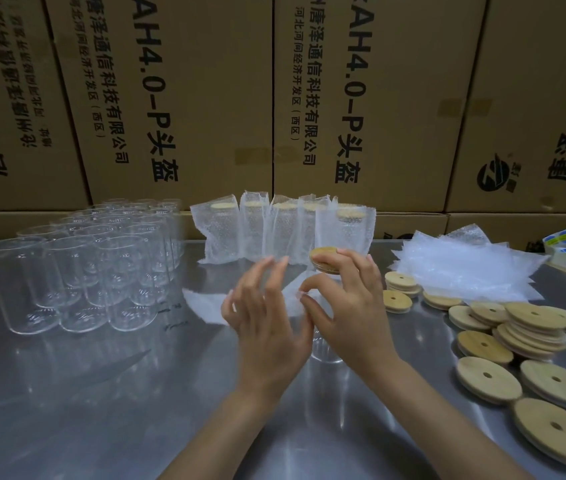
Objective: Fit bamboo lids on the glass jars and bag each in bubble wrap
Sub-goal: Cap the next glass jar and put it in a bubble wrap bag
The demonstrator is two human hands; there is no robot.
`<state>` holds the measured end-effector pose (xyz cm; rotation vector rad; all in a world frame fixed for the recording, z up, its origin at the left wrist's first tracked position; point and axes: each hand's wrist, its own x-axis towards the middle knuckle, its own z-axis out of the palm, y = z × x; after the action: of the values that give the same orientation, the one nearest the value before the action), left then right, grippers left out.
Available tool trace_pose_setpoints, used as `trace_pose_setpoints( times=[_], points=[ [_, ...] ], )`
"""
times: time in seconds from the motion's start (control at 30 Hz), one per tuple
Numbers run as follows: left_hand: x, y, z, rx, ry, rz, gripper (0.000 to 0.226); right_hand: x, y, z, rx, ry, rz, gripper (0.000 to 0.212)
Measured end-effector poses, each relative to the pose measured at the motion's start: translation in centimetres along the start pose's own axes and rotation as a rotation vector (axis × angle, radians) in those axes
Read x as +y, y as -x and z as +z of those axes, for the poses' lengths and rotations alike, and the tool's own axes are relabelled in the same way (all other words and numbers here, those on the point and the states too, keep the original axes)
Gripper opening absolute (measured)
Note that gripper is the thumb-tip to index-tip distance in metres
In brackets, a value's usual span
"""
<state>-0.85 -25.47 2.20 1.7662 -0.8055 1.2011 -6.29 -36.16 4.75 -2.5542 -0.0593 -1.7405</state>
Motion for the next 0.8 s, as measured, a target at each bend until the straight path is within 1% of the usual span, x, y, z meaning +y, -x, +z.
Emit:
trace_pose_setpoints(
  times=[0.03, 0.1, 0.13, 0.2, 0.27, 0.3, 0.33, 0.4, 0.47, 0.53, 0.6, 0.63, 0.7, 0.73, 0.77, 0.8],
  points=[
    [-0.3, 0.1, 0.1, -0.056, 0.015, -0.005, 0.067, 0.1, 0.0, 0.0, -0.009, -0.012, -0.001, 0.015],
    [-1.2, 0.3, 0.1, -0.201, 0.099, -0.089, 0.051, 0.2, 0.0, 0.0, -0.020, -0.043, 0.010, 0.015],
    [-1.8, 0.5, 0.1, -0.285, 0.118, -0.158, 0.040, 0.3, 0.0, 0.0, -0.026, -0.062, 0.031, 0.023],
    [-2.9, 0.7, 0.1, -0.476, 0.047, -0.282, 0.022, 0.4, 0.1, -0.1, -0.047, -0.110, 0.107, 0.041],
    [-3.6, 0.7, 0.2, -0.653, -0.072, -0.337, 0.017, 0.6, 0.1, -0.3, -0.099, -0.160, 0.244, 0.052],
    [-3.7, 0.7, 0.3, -0.708, -0.112, -0.349, 0.022, 0.8, 0.2, -0.3, -0.135, -0.179, 0.318, 0.056],
    [-3.7, 0.7, 0.3, -0.730, -0.131, -0.352, 0.030, 1.1, 0.2, -0.4, -0.165, -0.187, 0.374, 0.058],
    [-3.6, 0.6, 0.4, -0.715, -0.138, -0.328, 0.046, 1.7, 0.4, -0.7, -0.189, -0.207, 0.437, 0.058],
    [-3.5, 0.5, 0.3, -0.704, -0.143, -0.324, 0.058, 2.2, 0.6, -1.2, -0.168, -0.290, 0.475, 0.056],
    [-3.4, 0.3, 0.1, -0.690, -0.141, -0.377, 0.065, 2.5, 0.7, -1.8, -0.141, -0.335, 0.518, 0.056],
    [-3.4, 0.2, 0.1, -0.695, -0.155, -0.420, 0.063, 3.1, 1.0, -2.5, -0.105, -0.340, 0.585, 0.057],
    [-3.4, 0.2, 0.1, -0.717, -0.173, -0.423, 0.056, 3.5, 1.2, -2.8, -0.073, -0.356, 0.632, 0.057],
    [-3.6, 0.3, 0.2, -0.770, -0.186, -0.410, 0.031, 4.6, 1.6, -3.3, -0.015, -0.402, 0.747, 0.058],
    [-3.5, 0.3, 0.2, -0.798, -0.183, -0.404, 0.023, 5.1, 1.7, -3.5, 0.005, -0.424, 0.818, 0.058],
    [-3.5, 0.5, 0.3, -0.831, -0.183, -0.396, 0.031, 5.6, 1.8, -3.5, 0.021, -0.441, 0.892, 0.058],
    [-3.6, 0.7, 0.5, -0.859, -0.172, -0.392, 0.042, 6.0, 1.9, -3.4, 0.039, -0.450, 0.961, 0.057]
  ],
)
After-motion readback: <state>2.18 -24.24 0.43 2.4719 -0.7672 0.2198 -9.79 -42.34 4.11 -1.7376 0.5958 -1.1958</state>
